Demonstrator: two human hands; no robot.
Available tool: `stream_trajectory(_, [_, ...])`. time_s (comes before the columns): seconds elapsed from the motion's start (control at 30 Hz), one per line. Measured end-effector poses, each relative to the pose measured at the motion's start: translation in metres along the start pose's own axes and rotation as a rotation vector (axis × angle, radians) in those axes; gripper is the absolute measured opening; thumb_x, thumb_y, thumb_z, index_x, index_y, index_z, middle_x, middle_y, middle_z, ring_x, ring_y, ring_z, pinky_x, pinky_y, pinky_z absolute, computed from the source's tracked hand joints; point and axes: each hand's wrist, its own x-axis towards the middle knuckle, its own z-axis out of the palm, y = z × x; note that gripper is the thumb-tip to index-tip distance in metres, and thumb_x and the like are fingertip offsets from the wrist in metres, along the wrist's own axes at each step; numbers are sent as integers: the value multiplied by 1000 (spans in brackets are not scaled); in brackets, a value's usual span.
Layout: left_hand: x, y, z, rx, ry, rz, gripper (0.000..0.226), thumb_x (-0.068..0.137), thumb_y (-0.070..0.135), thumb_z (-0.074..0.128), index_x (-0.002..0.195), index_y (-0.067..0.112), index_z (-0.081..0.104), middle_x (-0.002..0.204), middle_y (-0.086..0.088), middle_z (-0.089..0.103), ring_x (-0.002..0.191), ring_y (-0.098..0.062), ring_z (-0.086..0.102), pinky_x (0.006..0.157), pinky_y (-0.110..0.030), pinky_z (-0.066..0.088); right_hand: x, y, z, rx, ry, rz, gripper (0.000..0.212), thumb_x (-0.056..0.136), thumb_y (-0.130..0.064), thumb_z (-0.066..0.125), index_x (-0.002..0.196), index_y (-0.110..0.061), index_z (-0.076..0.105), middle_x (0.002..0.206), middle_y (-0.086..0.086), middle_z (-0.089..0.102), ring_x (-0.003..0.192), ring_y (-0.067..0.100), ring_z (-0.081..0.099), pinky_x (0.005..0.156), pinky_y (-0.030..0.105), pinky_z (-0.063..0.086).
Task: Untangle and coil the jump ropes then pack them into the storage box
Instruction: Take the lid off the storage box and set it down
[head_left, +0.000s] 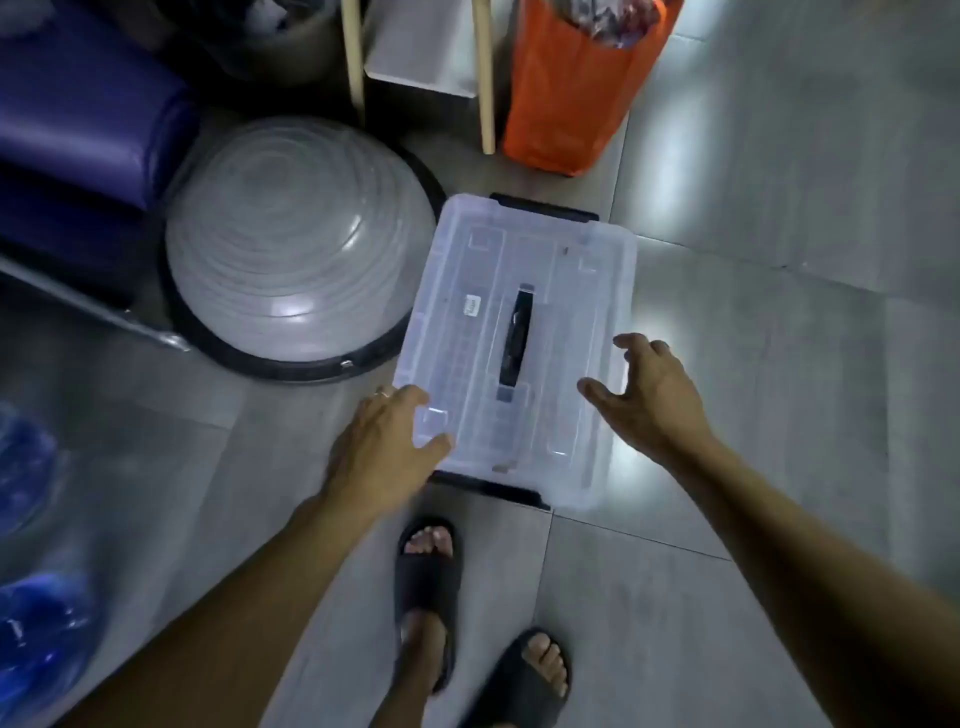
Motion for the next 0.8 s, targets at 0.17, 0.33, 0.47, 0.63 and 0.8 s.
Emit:
stream_trajectory(0.17, [68, -15, 40, 94, 91, -101, 87, 74, 50, 72, 141, 16, 30, 146, -8, 30, 131, -28, 33, 97, -44, 39, 53, 30, 42, 47, 67, 165, 85, 79, -47, 69, 144, -13, 26, 144, 13, 34, 127, 31, 41, 98, 41, 40])
stream_trajectory(0.33, [99, -32, 70, 9, 10, -230, 133, 59, 55, 82, 149, 14, -7, 157, -13, 10, 142, -32, 17, 108, -49, 31, 93, 37, 67, 175, 14, 282, 107, 71, -49, 76, 148, -13, 11, 152, 14, 22, 135, 33, 34, 107, 42, 35])
stream_trajectory(0.47, [114, -35, 75, -74, -34, -267, 148, 51, 49, 88, 147, 16, -20, 159, -16, 1, 145, -35, 5, 115, -50, 20, 111, 40, 75, 290, 8, 364, 115, 62, -45, 84, 147, -17, 11, 151, 13, 24, 136, 33, 32, 107, 42, 35])
stream_trajectory(0.63, [115, -32, 63, -126, -13, -234, 148, 48, 45, 91, 149, 15, -13, 158, -13, 6, 145, -34, 5, 116, -46, 18, 117, 36, 68, 367, 51, 365, 116, 58, -40, 87, 146, -21, 14, 148, 12, 26, 132, 32, 36, 106, 40, 36])
stream_trajectory(0.8, [107, -9, 35, -142, 46, -226, 148, 45, 48, 91, 149, 19, -11, 158, -13, 5, 145, -30, 5, 114, -43, 20, 113, 18, 27, 400, 86, 322, 116, 58, -37, 88, 146, -21, 14, 148, 10, 26, 133, 29, 36, 108, 38, 34])
